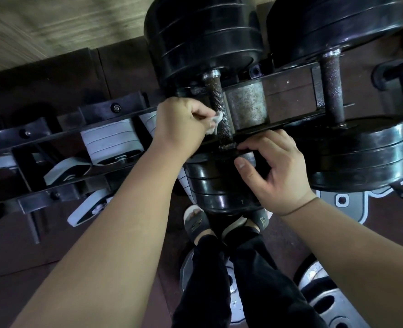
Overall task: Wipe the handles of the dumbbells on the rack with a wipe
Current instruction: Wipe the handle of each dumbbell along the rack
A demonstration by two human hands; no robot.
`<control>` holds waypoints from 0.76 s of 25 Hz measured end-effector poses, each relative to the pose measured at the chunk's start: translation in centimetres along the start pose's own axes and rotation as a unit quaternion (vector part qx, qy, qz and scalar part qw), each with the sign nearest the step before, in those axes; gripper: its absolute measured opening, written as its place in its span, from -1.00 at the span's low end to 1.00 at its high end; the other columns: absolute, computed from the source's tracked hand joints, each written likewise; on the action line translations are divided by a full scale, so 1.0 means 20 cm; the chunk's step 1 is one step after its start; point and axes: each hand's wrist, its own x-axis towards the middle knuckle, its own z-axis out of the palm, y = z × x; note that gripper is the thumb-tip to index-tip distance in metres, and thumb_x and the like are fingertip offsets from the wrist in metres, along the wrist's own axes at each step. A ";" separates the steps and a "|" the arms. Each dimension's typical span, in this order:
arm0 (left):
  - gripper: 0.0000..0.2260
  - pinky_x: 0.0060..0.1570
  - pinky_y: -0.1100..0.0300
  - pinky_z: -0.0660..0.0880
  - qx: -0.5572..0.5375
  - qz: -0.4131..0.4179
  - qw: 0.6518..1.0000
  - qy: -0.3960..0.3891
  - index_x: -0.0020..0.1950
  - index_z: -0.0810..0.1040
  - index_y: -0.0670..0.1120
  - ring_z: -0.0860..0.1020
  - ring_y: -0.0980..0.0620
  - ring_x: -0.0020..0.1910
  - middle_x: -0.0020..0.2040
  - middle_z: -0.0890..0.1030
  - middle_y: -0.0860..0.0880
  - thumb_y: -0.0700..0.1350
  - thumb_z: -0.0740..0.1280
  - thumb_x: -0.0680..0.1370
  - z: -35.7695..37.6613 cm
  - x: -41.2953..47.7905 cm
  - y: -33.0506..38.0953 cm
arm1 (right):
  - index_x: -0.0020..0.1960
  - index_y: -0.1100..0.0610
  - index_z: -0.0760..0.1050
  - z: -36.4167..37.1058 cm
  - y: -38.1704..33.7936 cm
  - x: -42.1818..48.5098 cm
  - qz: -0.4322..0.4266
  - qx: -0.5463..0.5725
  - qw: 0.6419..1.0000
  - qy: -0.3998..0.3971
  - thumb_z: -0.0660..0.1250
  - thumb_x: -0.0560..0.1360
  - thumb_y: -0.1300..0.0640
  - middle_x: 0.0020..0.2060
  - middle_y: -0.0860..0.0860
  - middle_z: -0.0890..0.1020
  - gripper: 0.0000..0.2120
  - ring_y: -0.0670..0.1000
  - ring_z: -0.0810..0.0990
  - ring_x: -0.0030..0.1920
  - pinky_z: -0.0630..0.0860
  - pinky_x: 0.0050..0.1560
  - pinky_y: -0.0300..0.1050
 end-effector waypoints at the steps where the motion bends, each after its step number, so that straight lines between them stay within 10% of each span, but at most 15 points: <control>1: -0.84 -0.23 0.40 0.54 0.003 0.010 1.000 0.029 -0.20 0.72 0.07 0.63 0.31 -0.36 -0.35 0.69 0.14 -0.19 0.58 0.48 0.00 0.02 0.01 | 0.01 0.18 0.67 0.00 0.00 0.00 0.000 0.002 1.000 0.000 0.35 0.52 -0.07 -0.09 0.02 0.66 -0.68 0.11 0.58 -0.03 0.51 0.09 0.17; 6: -0.72 -0.03 -0.04 0.72 -0.102 -0.014 0.980 0.168 -0.27 0.70 0.21 0.73 0.09 -0.25 -0.33 0.73 0.10 -0.19 0.55 0.46 0.07 0.08 0.00 | 0.01 0.19 0.66 0.00 0.00 0.00 0.002 0.002 1.000 -0.002 0.34 0.52 -0.07 -0.10 0.02 0.66 -0.67 0.11 0.57 -0.05 0.51 0.09 0.16; 14: -0.87 -0.16 0.34 0.61 0.008 -0.081 0.995 -0.058 -0.20 0.72 0.02 0.62 0.24 -0.34 -0.32 0.70 0.07 -0.16 0.61 0.47 0.02 -0.10 -0.01 | 0.01 0.14 0.66 -0.01 -0.01 0.01 0.001 0.007 1.000 -0.013 0.33 0.52 -0.10 -0.10 -0.01 0.66 -0.67 0.10 0.58 -0.03 0.49 0.10 0.12; 19: -0.77 -0.01 0.18 0.68 -0.209 -0.150 0.966 0.030 -0.09 0.72 -0.03 0.75 -0.01 -0.06 -0.01 0.69 -0.03 -0.38 0.50 0.51 0.00 -0.17 0.08 | 0.06 0.07 0.63 -0.04 -0.05 0.05 0.070 0.059 0.996 -0.020 0.37 0.45 -0.14 -0.09 -0.11 0.66 -0.66 0.00 0.62 -0.01 0.54 0.14 0.10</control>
